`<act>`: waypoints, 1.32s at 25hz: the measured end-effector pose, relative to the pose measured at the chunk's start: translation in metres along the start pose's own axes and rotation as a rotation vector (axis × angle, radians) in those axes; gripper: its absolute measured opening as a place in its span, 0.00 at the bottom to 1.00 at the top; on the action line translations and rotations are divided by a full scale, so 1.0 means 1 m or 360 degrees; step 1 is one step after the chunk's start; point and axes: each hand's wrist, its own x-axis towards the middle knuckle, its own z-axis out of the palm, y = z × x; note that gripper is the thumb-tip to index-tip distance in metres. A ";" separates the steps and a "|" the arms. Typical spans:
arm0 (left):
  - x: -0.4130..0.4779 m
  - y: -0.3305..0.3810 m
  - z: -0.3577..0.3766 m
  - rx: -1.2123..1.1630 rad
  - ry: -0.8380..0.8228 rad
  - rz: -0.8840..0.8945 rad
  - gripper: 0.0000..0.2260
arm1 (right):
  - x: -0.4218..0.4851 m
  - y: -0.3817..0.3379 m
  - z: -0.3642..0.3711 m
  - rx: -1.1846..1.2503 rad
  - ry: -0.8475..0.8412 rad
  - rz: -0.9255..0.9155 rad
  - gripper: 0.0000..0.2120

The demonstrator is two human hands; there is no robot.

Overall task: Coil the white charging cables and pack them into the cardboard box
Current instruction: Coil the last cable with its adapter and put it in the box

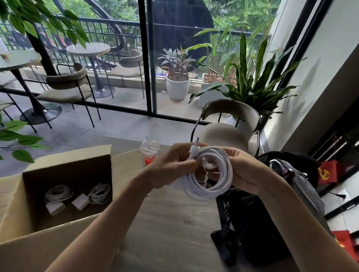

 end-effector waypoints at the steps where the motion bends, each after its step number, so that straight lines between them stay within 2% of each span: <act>1: 0.000 0.003 0.001 0.0034 -0.0048 0.0000 0.13 | 0.000 -0.003 0.000 -0.0124 -0.0026 0.0001 0.14; 5: -0.002 0.007 0.004 0.0186 -0.0194 -0.0069 0.09 | 0.001 -0.003 0.005 -0.0737 0.0120 -0.0255 0.07; 7: -0.003 0.005 0.006 0.0315 -0.0239 -0.0076 0.08 | 0.005 0.000 0.006 -0.0732 0.0313 -0.0353 0.06; 10: -0.003 0.006 0.013 0.0502 -0.0298 -0.0080 0.04 | 0.014 -0.001 0.004 -0.0636 0.0494 -0.0304 0.07; 14: 0.002 -0.005 0.017 0.0576 -0.0224 -0.0222 0.14 | 0.018 -0.011 0.003 -0.0674 0.0441 -0.0310 0.08; 16: 0.004 -0.009 0.017 0.0498 -0.0115 -0.0268 0.19 | 0.018 -0.014 0.001 -0.0662 0.0390 -0.0400 0.07; 19: 0.004 -0.017 0.016 0.0225 0.0192 -0.0292 0.13 | 0.019 -0.015 0.003 -0.0566 0.0415 -0.0553 0.08; 21: 0.004 -0.021 0.015 0.0110 0.0262 -0.0375 0.13 | 0.020 -0.015 0.007 -0.0672 0.0403 -0.0626 0.08; 23: 0.005 -0.022 0.013 0.0098 0.0188 -0.0543 0.20 | 0.019 -0.019 0.007 -0.0799 0.0339 -0.0625 0.09; 25: 0.005 -0.020 0.011 0.0150 0.0014 -0.0653 0.22 | 0.017 -0.025 0.004 -0.0952 0.0233 -0.0568 0.09; 28: 0.003 -0.015 0.008 0.0098 -0.0187 -0.0658 0.11 | 0.014 -0.024 0.008 -0.1115 0.0191 -0.0605 0.07; 30: 0.001 -0.014 0.007 0.0002 -0.0197 -0.0677 0.04 | 0.013 -0.019 0.014 -0.1294 0.0280 -0.0799 0.06; 33: -0.001 -0.012 0.002 -0.0171 -0.0070 -0.0755 0.06 | 0.010 -0.017 0.013 -0.1627 0.0331 -0.1123 0.06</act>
